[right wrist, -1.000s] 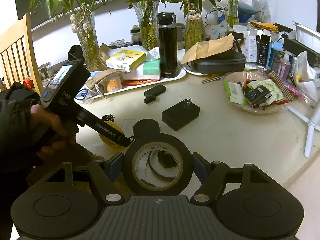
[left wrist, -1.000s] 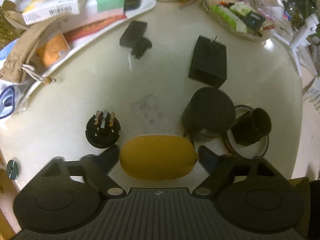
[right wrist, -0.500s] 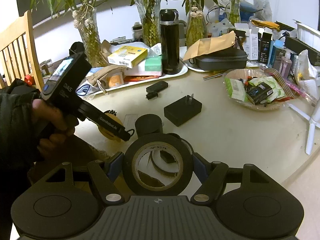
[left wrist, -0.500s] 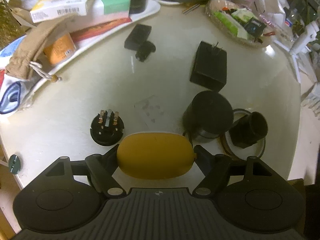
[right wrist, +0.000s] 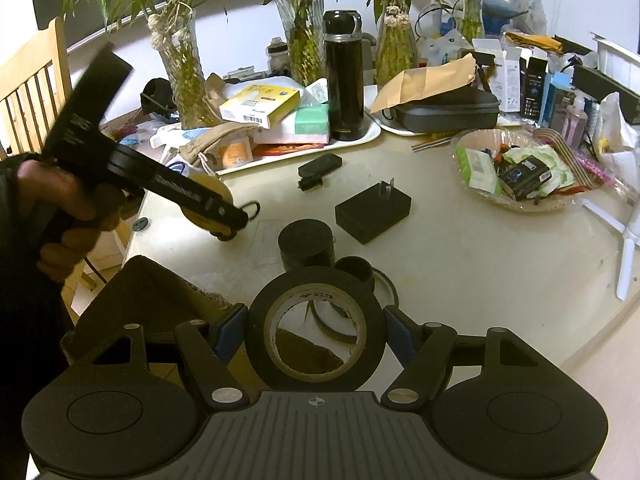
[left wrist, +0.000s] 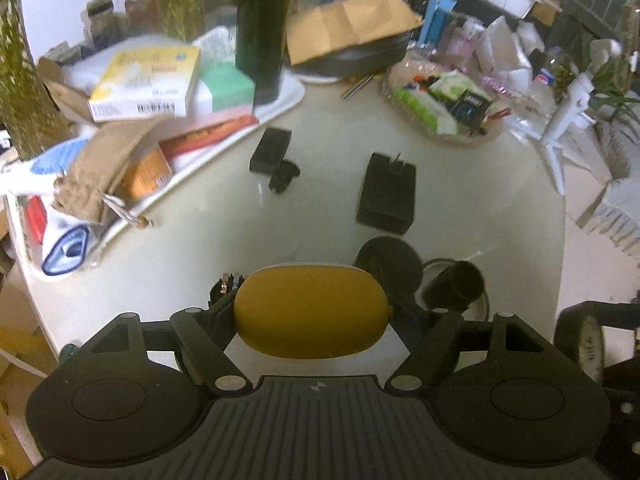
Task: Organize rigid objects
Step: 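Lift the black tape roll with the right tool while the left tool reaches the yellow case, then carry the yellow case into the box with the left tool while the right tool carries the tape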
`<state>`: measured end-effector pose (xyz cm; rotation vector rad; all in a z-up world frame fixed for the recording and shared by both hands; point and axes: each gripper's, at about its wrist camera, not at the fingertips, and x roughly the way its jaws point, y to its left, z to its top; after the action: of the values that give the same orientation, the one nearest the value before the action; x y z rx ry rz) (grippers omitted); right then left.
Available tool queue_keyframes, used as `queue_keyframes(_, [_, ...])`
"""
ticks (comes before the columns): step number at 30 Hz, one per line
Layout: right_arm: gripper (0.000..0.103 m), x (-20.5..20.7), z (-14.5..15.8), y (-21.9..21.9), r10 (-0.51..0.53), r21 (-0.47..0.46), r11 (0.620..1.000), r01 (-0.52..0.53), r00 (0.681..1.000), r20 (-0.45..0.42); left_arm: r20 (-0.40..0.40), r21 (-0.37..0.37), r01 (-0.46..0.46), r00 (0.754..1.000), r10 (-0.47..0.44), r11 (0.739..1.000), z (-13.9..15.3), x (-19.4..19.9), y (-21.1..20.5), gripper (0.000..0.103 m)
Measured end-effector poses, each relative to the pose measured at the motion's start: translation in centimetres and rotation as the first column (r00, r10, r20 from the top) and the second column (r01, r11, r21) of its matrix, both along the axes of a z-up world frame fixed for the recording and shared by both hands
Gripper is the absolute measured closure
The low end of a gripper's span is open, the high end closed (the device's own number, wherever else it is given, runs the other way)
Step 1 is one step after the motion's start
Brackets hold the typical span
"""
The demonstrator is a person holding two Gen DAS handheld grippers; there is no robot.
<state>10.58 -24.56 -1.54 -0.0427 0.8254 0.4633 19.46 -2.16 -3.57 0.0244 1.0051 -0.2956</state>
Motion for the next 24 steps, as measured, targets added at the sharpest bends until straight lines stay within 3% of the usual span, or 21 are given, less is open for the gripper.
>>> queue_keyframes(13, [0.028,-0.6,0.0,0.8,0.040,0.002,0.999,-0.040,0.999,-0.012,0.088,-0.033,0.080,0.993,-0.077,0.996,3.3,-4.0,0.4,0.027])
queue_keyframes(24, [0.028,-1.7,-0.6,2.8,0.149,0.003,0.989,-0.149,0.988,-0.048,0.035,-0.067,0.118,0.993,-0.116,0.991,3.1,-8.3,0.8,0.027])
